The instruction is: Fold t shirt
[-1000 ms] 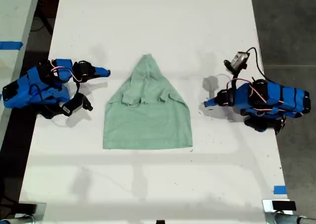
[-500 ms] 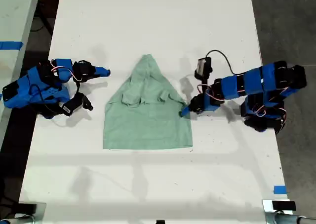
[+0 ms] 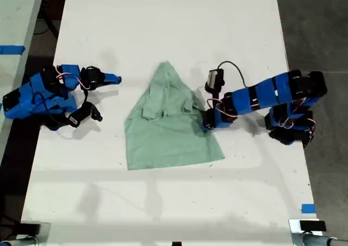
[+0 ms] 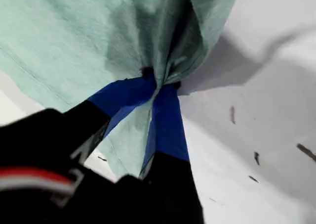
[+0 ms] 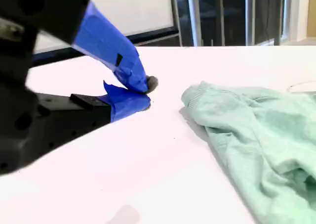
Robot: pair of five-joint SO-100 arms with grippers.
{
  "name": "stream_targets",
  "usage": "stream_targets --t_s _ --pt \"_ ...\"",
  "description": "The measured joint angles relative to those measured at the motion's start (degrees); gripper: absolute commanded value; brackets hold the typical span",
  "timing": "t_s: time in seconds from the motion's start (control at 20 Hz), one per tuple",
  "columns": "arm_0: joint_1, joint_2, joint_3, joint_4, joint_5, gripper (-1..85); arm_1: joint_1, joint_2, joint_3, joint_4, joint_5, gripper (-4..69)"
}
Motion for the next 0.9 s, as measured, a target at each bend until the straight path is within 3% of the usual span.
stream_targets --t_s 0.2,0.5,0.8,0.85,0.9 --pt "0.00 0.00 0.00 0.00 0.00 -0.3 0.18 4.22 -2.81 10.37 -2.55 -0.5" --pt "0.00 0.00 0.00 0.00 0.00 -0.3 -1.14 -17.40 -44.12 31.11 -9.76 -0.6" --pt "0.00 0.00 0.00 0.00 0.00 -0.3 -1.41 -19.16 -53.09 34.54 -12.04 -0.8" --pt "0.00 0.00 0.00 0.00 0.00 -0.3 -1.41 -19.16 -55.11 35.24 -12.66 2.8" --pt "0.00 0.00 0.00 0.00 0.00 -0.3 -1.58 -19.16 -56.69 35.60 -13.36 14.4"
